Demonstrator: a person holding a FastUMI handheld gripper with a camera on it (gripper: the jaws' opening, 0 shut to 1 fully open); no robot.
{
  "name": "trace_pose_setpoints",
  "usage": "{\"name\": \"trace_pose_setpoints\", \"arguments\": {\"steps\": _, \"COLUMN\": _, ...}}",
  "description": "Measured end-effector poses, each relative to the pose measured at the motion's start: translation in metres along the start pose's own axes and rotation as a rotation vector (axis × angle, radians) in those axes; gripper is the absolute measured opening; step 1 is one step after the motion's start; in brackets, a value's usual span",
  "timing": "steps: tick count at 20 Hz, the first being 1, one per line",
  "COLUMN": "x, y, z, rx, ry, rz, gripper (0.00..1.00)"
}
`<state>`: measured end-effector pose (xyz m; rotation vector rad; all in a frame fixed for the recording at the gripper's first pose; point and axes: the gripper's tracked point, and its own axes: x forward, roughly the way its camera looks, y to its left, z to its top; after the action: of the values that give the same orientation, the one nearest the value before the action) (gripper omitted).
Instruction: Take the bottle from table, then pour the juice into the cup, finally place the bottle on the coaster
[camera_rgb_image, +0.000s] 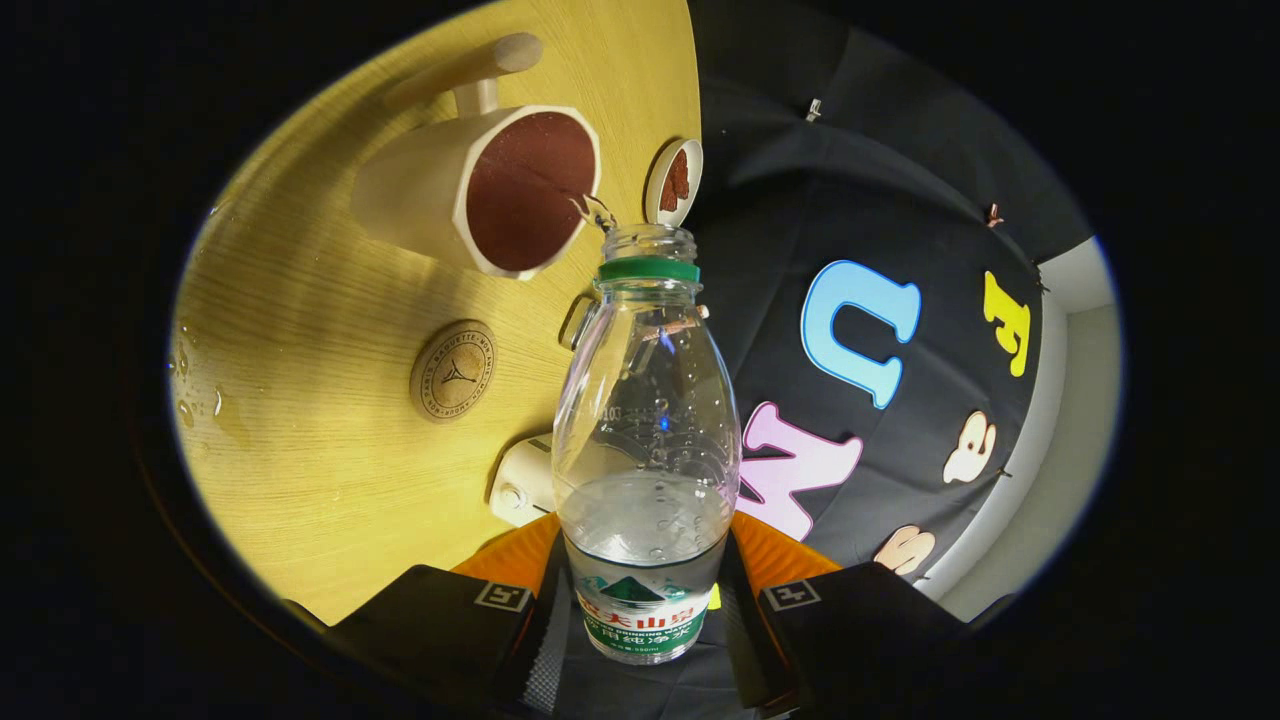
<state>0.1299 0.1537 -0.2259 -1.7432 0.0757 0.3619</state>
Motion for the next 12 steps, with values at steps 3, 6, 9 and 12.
{"name": "trace_pose_setpoints", "arguments": {"steps": 3, "x": 0.0, "y": -0.005, "z": 0.001, "rx": -0.024, "ry": -0.006, "rz": -0.009, "gripper": 0.69}}
{"name": "trace_pose_setpoints", "arguments": {"steps": 6, "x": 0.001, "y": -0.008, "z": 0.003, "rx": -0.044, "ry": -0.015, "rz": -0.018, "gripper": 0.69}}
{"name": "trace_pose_setpoints", "arguments": {"steps": 9, "x": 0.005, "y": -0.013, "z": 0.003, "rx": -0.055, "ry": -0.014, "rz": -0.022, "gripper": 0.69}}
{"name": "trace_pose_setpoints", "arguments": {"steps": 12, "x": 0.006, "y": -0.019, "z": 0.004, "rx": -0.077, "ry": -0.026, "rz": -0.034, "gripper": 0.69}}
